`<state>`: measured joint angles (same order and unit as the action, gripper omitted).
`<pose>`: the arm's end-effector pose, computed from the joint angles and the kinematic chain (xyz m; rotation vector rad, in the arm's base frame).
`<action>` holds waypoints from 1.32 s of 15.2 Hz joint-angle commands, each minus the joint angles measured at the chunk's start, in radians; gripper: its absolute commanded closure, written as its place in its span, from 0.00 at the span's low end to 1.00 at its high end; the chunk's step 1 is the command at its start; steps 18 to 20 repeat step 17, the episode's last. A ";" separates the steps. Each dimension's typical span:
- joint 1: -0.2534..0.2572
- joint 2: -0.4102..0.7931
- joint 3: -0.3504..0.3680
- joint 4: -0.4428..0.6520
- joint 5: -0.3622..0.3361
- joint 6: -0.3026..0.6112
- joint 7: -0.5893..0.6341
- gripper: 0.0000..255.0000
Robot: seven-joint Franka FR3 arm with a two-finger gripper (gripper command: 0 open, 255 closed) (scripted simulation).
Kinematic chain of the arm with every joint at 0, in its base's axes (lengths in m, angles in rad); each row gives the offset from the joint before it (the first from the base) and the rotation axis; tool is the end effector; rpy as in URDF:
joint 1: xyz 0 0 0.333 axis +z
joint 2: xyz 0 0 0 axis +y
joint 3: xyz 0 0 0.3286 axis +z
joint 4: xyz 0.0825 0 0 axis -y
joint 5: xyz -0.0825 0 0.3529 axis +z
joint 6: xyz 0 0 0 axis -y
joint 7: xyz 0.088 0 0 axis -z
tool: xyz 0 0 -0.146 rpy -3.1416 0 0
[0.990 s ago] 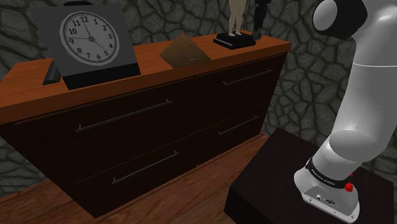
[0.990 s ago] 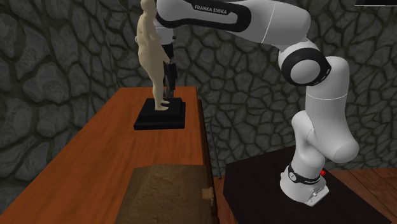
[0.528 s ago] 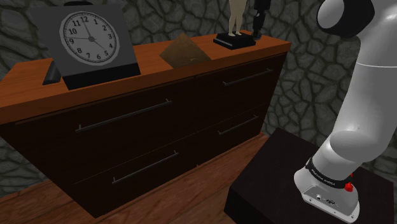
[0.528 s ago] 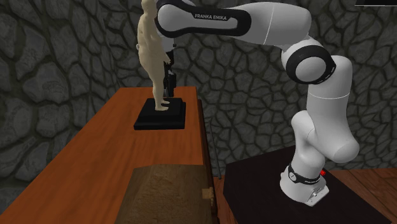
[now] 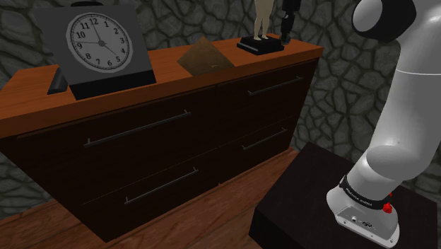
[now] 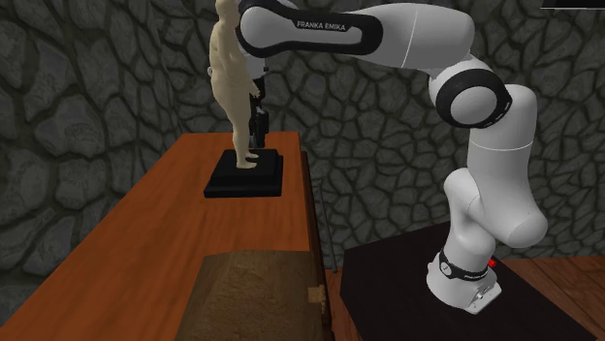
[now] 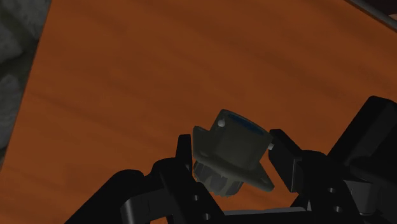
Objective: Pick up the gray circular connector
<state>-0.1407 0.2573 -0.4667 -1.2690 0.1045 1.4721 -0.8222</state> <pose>0.5108 -0.2898 0.5902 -3.1094 -0.3676 0.0443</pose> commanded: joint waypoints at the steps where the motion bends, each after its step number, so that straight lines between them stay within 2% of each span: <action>1: -0.004 0.008 -0.001 0.025 0.003 -0.019 -0.002 1.00; 10: -0.057 0.102 -0.004 0.289 0.050 -0.194 -0.015 1.00; 15: -0.130 0.211 0.002 0.542 0.106 -0.339 -0.019 1.00; 20: -0.134 0.217 0.003 0.554 0.108 -0.345 -0.019 1.00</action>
